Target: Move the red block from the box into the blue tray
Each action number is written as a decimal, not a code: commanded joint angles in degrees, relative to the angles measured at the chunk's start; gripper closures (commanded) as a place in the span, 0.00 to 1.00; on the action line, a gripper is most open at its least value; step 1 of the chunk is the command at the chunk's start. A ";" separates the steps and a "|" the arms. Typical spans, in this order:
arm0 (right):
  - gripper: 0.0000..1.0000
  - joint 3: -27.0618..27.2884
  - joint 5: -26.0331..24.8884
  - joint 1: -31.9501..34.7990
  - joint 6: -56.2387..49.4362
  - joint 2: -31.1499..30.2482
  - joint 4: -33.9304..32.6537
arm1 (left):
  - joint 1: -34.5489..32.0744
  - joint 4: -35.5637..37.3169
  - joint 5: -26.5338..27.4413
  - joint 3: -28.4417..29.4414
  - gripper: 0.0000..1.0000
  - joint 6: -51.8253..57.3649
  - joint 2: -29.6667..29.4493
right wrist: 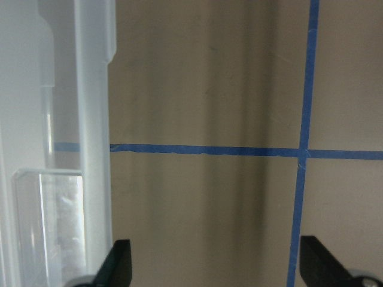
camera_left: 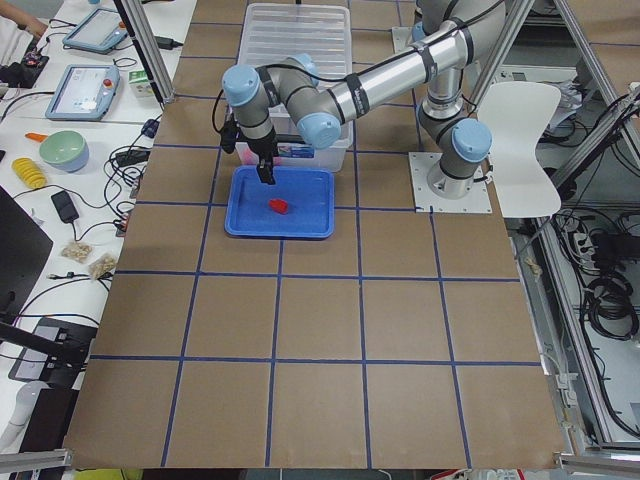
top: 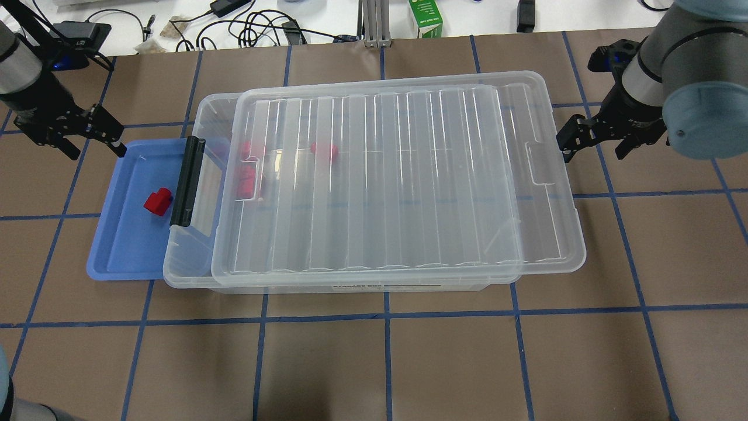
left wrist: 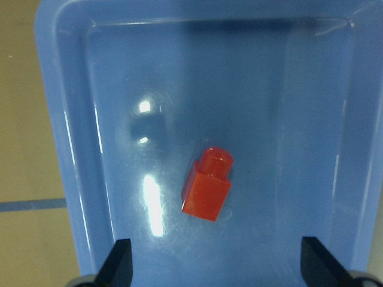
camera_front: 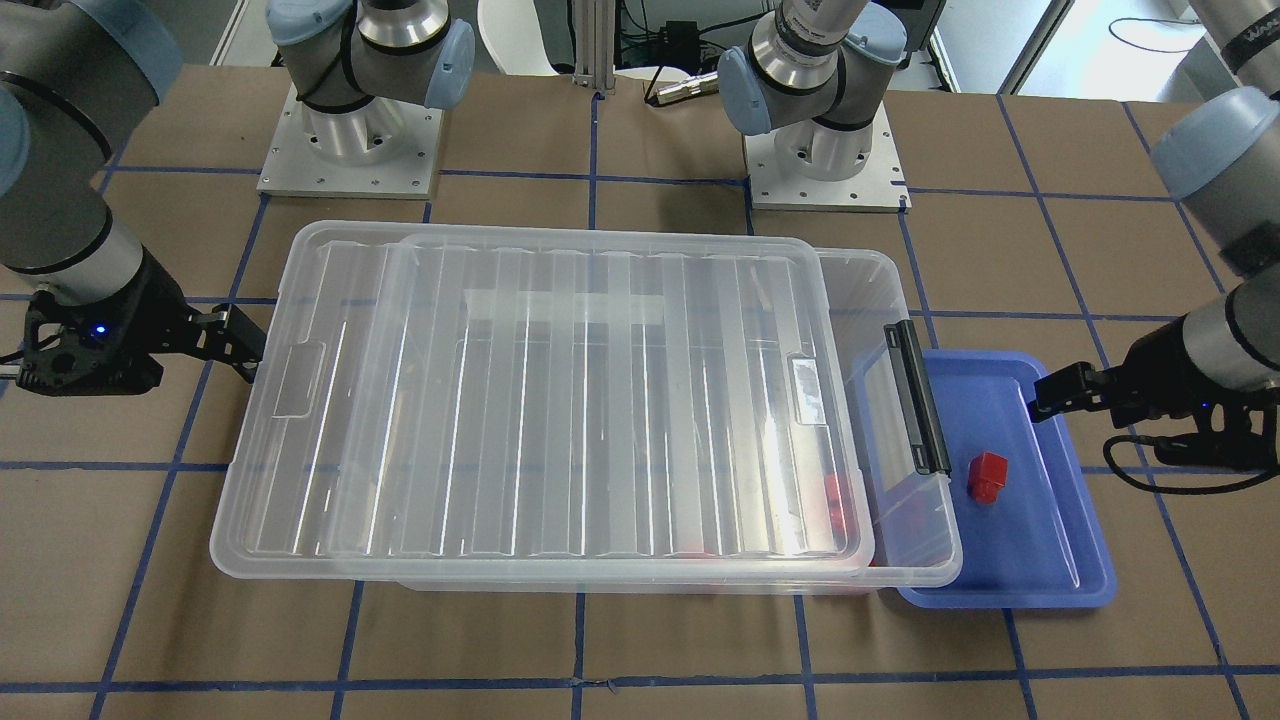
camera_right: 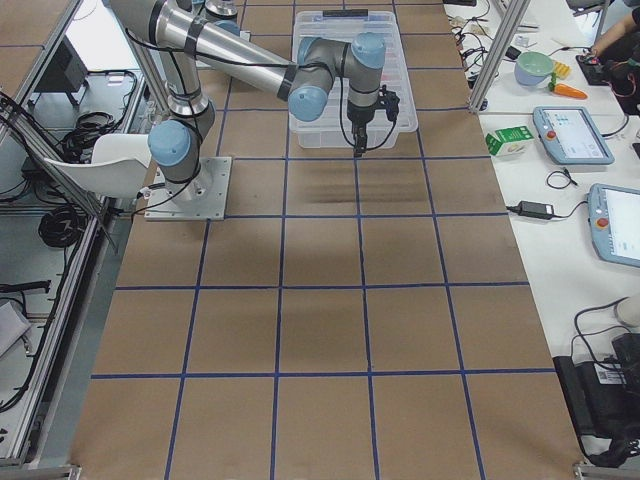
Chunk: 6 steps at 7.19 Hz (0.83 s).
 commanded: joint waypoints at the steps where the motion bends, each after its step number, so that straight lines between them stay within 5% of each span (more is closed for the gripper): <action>1: 0.00 -0.03 0.00 2.99 2.78 0.33 -0.49 | -6.88 -2.71 -0.19 1.13 0.00 -8.44 4.36; 6: 0.00 -0.12 -0.18 5.37 5.25 0.51 -1.90 | -24.31 -3.76 -0.11 -0.89 0.00 -18.80 11.74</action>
